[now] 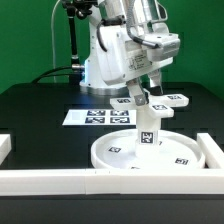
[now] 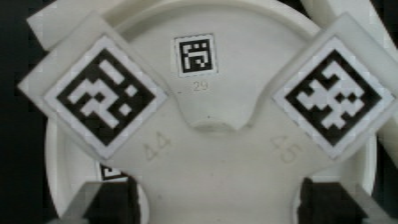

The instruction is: Assemble round table

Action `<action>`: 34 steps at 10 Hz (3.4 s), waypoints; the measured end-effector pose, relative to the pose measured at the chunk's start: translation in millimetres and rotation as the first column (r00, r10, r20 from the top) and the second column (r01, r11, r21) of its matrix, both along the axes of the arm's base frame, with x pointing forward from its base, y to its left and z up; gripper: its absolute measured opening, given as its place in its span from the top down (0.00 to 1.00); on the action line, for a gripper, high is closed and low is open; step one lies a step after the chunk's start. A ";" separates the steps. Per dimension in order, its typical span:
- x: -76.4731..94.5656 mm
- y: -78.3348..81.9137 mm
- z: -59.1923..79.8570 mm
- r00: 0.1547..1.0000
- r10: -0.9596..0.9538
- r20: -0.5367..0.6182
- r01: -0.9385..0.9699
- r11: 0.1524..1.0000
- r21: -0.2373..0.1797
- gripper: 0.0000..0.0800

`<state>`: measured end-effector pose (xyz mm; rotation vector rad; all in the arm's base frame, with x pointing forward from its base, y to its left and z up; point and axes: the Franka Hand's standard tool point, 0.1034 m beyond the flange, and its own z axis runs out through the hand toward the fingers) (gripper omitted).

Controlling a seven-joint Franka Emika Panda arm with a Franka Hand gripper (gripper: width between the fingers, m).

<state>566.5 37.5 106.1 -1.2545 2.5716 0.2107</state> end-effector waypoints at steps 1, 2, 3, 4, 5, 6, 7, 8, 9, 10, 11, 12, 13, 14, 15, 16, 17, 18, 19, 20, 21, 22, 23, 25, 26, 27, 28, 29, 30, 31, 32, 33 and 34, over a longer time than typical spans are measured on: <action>-1.6 3.0 1.8 0.983 -0.179 -0.044 0.181 0.983 0.038 0.45; -3.6 6.0 0.9 0.981 -0.192 -0.035 0.194 0.980 0.045 0.45; -3.4 8.8 0.9 0.972 -0.235 -0.029 0.237 0.969 0.068 0.47; -3.9 11.2 0.8 0.966 -0.256 -0.033 0.257 0.963 0.085 0.48; -3.8 12.8 1.0 0.959 -0.279 -0.038 0.282 0.954 0.099 0.48; -4.3 14.4 0.5 0.966 -0.256 -0.030 0.258 0.961 0.100 0.40; -4.4 14.5 0.4 0.968 -0.250 -0.028 0.252 0.963 0.099 0.40; -4.5 14.6 0.3 0.968 -0.250 -0.028 0.251 0.963 0.099 0.24; -3.5 15.6 2.3 0.980 -0.198 -0.014 0.198 0.976 0.094 0.24; 1.3 19.4 11.9 0.992 -0.126 0.007 0.125 0.987 0.104 0.20; 5.2 22.2 20.0 0.993 -0.118 0.010 0.116 0.986 0.118 0.19; 6.0 22.9 21.5 0.997 -0.073 0.029 0.069 0.992 0.108 0.19; 5.2 22.6 19.8 0.998 0.014 0.058 -0.019 0.996 0.087 0.19; 5.2 22.7 19.6 0.996 0.056 0.072 -0.061 0.995 0.076 0.19; 5.1 22.7 19.5 0.986 0.135 0.098 -0.141 0.989 0.054 0.19; 5.0 22.8 19.3 0.975 0.189 0.115 -0.194 0.980 0.038 0.19; 1.9 25.3 18.5 0.910 0.393 0.134 -0.395 0.919 -0.014 0.19; 2.4 25.8 20.6 0.814 0.561 0.152 -0.558 0.827 -0.064 0.19; 3.5 27.0 23.2 0.703 0.690 0.171 -0.683 0.722 -0.107 0.19; 1.2 32.3 25.2 0.615 0.772 0.161 -0.762 0.634 -0.127 0.19; 1.3 35.3 27.0 0.547 0.822 0.159 -0.807 0.568 -0.158 0.19; 1.4 32.8 25.2 0.521 0.838 0.161 -0.822 0.544 -0.170 0.19; 1.4 31.8 24.9 0.437 0.884 0.165 -0.862 0.464 -0.203 0.19; 1.4 31.7 24.9 0.332 0.928 0.167 -0.899 0.365 -0.241 0.19; 0.9 31.1 24.7 0.201 0.967 0.155 -0.929 0.238 -0.284 0.19; -0.4 30.5 24.6 0.017 0.993 0.113 -0.943 0.053 -0.327 0.19; -1.6 31.1 25.1 -0.139 0.988 0.072 -0.933 -0.106 -0.343 0.19; -3.6 32.6 25.8 -0.297 0.954 0.045 -0.903 -0.265 -0.337 0.19; -4.6 32.9 26.9 -0.403 0.915 0.036 -0.870 -0.370 -0.326 0.19; -4.5 31.2 27.5 -0.476 0.879 0.031 -0.834 -0.441 -0.332 0.19; -4.2 30.7 27.0 -0.521 0.853 0.024 -0.806 -0.482 -0.344 0.19; -4.2 30.6 26.9 -0.559 0.829 0.019 -0.780 -0.517 -0.352 0.19; -4.2 30.2 26.8 -0.613 0.790 0.011 -0.738 -0.568 -0.365 0.19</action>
Offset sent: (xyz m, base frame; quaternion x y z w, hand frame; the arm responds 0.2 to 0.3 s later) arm -0.0078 -0.0006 -0.0033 0.0069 -0.0093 0.1879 0.9821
